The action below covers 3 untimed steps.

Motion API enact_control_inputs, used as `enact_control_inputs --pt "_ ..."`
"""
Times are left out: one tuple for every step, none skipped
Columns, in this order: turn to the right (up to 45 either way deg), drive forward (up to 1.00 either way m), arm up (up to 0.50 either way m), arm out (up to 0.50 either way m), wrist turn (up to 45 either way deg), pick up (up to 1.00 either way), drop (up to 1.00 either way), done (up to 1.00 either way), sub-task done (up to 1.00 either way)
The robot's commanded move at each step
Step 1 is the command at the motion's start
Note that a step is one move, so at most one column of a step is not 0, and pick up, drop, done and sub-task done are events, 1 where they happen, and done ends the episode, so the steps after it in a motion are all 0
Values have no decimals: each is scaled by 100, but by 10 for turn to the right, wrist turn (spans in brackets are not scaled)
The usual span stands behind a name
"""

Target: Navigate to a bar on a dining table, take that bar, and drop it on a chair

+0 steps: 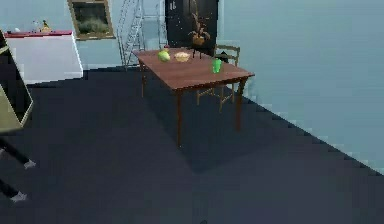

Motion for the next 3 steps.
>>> enact_control_inputs --pt "180 0 0 0 0 0 0 0 0" --pt "0 35 0 0 0 0 0 0 0" --pt "150 0 0 0 0 0 0 0 0"
